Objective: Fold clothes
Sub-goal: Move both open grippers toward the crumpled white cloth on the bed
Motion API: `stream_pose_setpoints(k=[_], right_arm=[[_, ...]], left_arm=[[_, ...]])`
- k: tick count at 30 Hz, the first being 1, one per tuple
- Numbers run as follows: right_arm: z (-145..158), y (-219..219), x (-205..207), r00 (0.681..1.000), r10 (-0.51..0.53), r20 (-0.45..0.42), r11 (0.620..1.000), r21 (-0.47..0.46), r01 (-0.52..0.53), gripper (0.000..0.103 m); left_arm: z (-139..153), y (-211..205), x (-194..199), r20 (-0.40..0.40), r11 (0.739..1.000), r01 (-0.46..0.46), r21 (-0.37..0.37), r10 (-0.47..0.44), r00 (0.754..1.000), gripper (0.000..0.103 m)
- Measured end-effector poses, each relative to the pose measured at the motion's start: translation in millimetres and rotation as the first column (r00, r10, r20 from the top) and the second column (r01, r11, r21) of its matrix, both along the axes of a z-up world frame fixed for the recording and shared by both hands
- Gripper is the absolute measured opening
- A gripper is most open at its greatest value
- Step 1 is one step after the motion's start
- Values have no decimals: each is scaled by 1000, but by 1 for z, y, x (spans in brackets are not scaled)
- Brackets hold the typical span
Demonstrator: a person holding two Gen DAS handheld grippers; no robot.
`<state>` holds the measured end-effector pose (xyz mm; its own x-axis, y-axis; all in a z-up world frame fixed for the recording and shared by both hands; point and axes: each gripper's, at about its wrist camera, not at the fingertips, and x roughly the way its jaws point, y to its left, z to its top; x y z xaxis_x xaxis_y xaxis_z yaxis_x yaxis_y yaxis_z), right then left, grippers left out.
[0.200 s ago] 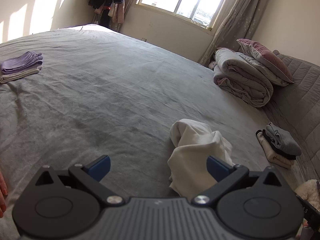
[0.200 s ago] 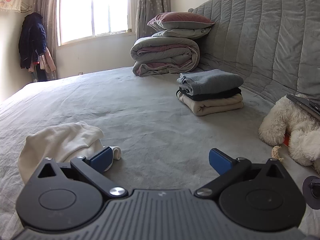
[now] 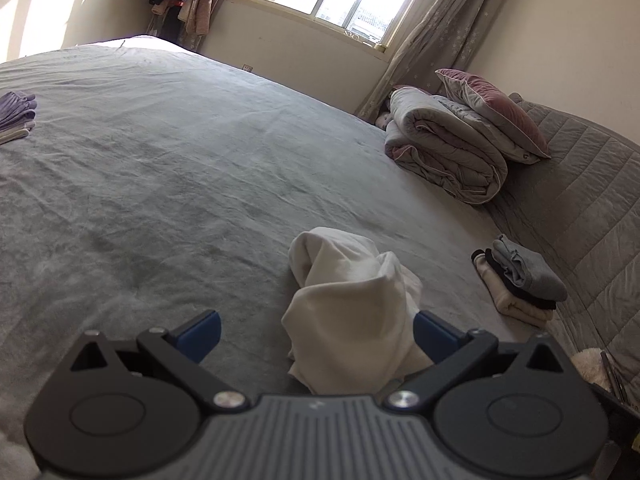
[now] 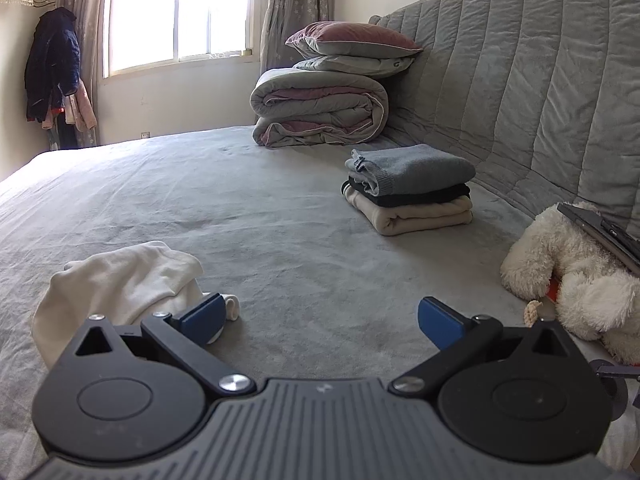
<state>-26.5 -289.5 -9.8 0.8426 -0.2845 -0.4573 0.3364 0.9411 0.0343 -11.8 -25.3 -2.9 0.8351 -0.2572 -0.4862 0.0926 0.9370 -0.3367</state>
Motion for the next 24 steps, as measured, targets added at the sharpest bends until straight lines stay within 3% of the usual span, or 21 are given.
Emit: stream_pose_setpoints(k=[3, 5, 8, 12, 17, 24], right_arm=[[2, 1, 3, 1000, 7, -17, 997, -73, -8, 103], [4, 1, 5, 1000, 10, -29, 993, -121, -14, 103], [19, 17, 7, 998, 19, -60, 973, -227, -32, 103], [42, 73, 24, 994, -35, -102, 939, -343, -2, 103], [47, 87, 27, 985, -112, -129, 918, -393, 53, 103], [45, 90, 24, 950, -306, -66, 830, -506, 232, 103]], left_arm=[[-5, -2, 25, -82, 997, 66, -31, -68, 994, 103], [-6, -10, 30, -109, 996, 85, 0, -85, 990, 102], [-14, -10, 35, -114, 995, 95, 16, -93, 989, 102], [-17, -5, 35, -113, 997, 75, 21, -72, 991, 103], [-20, -1, 36, -112, 997, 73, -9, -74, 991, 103], [-26, -2, 43, -84, 970, 173, -170, -189, 978, 103]])
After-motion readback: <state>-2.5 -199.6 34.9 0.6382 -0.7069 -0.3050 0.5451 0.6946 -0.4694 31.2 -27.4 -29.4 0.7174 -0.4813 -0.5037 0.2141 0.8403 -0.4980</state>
